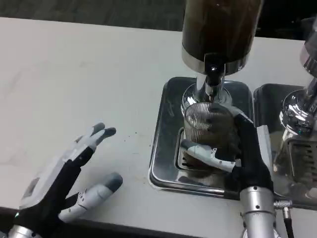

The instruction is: Grasp the cup under the faucet to collect the drink, then remove the cup.

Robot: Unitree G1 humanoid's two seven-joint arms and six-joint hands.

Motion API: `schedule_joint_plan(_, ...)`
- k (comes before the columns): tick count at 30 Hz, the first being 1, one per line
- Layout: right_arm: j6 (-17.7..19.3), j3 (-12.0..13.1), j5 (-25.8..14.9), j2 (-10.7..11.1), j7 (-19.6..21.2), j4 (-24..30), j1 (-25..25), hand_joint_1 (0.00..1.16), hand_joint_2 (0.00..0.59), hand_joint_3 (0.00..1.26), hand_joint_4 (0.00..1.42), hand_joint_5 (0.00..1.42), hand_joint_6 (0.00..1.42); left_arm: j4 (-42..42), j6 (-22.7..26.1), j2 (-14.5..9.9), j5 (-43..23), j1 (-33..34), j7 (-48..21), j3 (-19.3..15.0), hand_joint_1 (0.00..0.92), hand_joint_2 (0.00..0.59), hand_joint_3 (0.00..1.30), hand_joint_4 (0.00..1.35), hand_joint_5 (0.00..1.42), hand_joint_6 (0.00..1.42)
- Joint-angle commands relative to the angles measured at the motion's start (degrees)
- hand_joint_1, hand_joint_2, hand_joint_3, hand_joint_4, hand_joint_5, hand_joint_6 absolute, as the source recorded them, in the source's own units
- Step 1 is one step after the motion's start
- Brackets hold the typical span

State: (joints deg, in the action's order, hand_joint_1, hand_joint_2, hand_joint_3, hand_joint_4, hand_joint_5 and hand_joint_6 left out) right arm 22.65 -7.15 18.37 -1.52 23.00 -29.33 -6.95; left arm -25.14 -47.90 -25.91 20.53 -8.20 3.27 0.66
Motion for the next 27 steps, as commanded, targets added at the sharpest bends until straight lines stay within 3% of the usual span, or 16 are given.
schedule_joint_plan(1, 1.9, 0.7, 0.0, -0.3, 1.7, 2.4, 0.5, 1.14, 0.108, 0.67, 0.71, 0.82, 1.13, -0.5, 0.2, 0.1, -0.4, 0.7, -0.3, 0.5, 0.000, 0.137, 0.14, 0.00, 0.08, 0.00)
schedule_joint_plan(16, 1.7, 1.3, 0.5, -0.1, 2.2, 8.5, 5.4, 1.12, 0.088, 0.75, 0.83, 0.89, 1.25, -2.8, -0.5, 0.0, -0.6, 2.7, -1.2, 2.0, 0.000, 0.137, 0.14, 0.00, 0.08, 0.00)
schedule_joint_plan(27, 1.4, 1.0, -0.4, -0.3, -0.1, 17.9, 12.8, 1.11, 0.085, 0.78, 0.86, 0.92, 1.28, -2.3, -0.9, -0.7, -0.5, 2.6, -1.6, 2.5, 0.000, 0.137, 0.15, 0.00, 0.08, 0.00)
